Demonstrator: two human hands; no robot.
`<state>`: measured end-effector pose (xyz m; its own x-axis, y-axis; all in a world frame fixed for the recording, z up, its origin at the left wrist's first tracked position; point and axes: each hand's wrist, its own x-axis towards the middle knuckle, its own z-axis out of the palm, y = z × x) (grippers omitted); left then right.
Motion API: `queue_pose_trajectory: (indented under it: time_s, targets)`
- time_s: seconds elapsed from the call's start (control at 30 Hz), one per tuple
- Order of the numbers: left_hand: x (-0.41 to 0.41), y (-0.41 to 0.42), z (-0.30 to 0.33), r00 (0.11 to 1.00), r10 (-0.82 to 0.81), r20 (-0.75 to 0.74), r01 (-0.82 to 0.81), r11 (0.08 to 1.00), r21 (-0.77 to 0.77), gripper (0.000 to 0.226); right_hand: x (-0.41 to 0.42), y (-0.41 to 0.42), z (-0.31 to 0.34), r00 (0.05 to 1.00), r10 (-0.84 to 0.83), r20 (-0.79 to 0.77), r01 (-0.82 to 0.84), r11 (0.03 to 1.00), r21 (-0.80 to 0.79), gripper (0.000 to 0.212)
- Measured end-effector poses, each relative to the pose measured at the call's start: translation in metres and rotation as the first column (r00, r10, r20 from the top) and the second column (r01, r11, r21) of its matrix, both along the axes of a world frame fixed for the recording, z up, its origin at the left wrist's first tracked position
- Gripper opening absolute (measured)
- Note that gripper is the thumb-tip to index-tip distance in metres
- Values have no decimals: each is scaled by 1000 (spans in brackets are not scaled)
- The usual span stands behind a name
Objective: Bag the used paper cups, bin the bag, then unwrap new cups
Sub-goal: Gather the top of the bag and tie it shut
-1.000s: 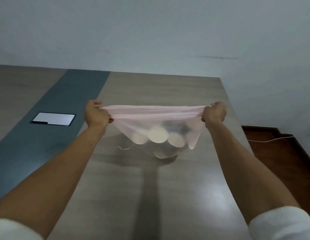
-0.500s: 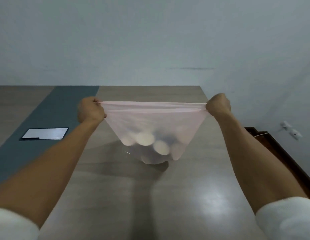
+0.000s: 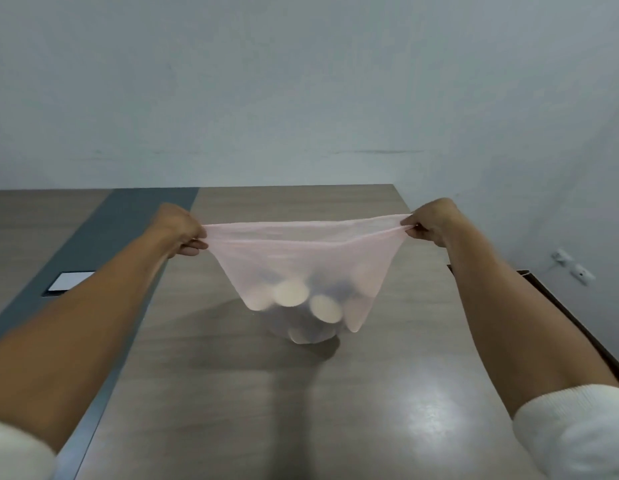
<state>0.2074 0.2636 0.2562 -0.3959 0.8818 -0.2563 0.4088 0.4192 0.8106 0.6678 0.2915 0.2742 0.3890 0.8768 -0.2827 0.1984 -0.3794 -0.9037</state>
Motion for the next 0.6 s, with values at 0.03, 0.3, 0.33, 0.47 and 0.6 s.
queue_pose_trajectory:
  time_s: [0.03,0.3,0.33,0.47,0.6]
  targets:
    - [2,-3,4,999,-1,34,1,1000,0,18,0,0,0,998,22,-67,-23,1000,0,17]
    - [1,-4,7,943,19,332,-54,994,96,9,-3,0,-15,985,-4,-175,31,988,154,15]
    - [-1,-4,2,930,-6,366,-43,991,125,8,-1,-2,-20,995,66,-69,-54,983,173,18]
    - [-8,-11,-19,955,-290,67,279,950,141,39,3,-13,-48,829,349,437,-394,919,15,74]
    - [0,-13,-34,914,-261,-311,333,920,205,21,2,-19,-63,837,149,527,-261,954,145,22]
